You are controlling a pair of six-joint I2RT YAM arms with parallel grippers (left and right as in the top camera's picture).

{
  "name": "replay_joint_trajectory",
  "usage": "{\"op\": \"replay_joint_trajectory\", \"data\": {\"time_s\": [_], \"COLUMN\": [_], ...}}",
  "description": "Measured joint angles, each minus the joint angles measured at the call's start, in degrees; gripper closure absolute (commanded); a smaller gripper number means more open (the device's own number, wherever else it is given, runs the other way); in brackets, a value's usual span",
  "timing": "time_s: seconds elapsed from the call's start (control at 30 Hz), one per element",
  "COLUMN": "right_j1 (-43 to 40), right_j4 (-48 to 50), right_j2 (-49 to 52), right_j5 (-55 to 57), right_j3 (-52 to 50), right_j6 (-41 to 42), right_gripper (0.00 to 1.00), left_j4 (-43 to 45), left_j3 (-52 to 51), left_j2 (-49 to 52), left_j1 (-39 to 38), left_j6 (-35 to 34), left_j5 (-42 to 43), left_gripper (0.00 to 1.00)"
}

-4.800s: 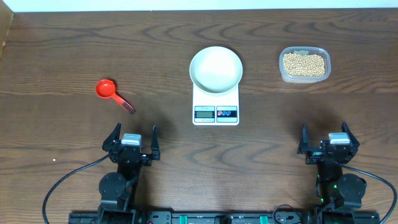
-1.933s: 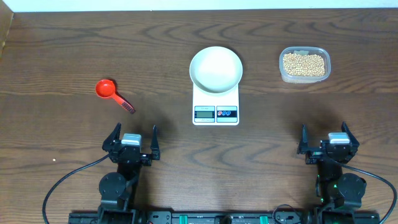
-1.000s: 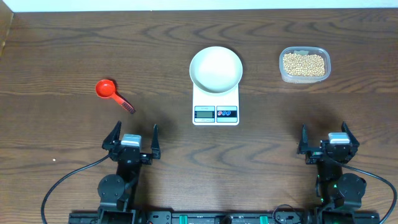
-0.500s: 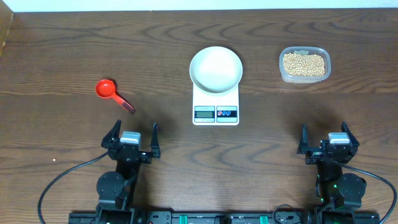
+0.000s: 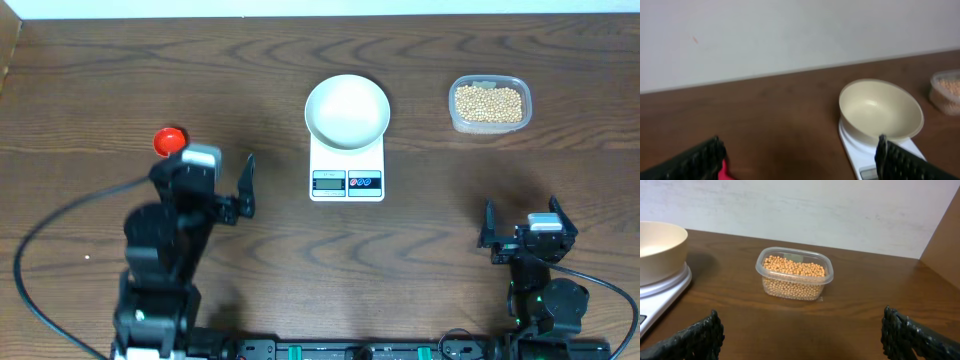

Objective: Scoop item into bowl and weigh 50g on scale
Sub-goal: 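Reach the left gripper to the red scoop and grasp its rim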

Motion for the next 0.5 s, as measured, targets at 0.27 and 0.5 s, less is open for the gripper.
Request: {"op": "replay_joint_trajectory", "data": {"time_s": [0.27, 0.5], "right_j1": [0.0, 0.0], "right_j4": [0.0, 0.0], "right_j2": [0.0, 0.0], "right_j5": [0.1, 0.2], "right_j3": [0.0, 0.0], "right_j6": [0.0, 0.0], "right_gripper": [0.01, 0.01], "left_j4": [-17.2, -26.7], "left_j3": [25.4, 46.2], "left_j2": [20.9, 42.4], "left_j1": [7.5, 18.2], "left_j6": [1.5, 2.1], "left_j5": [11.8, 32.9], "left_gripper": [0.03, 0.02]}}
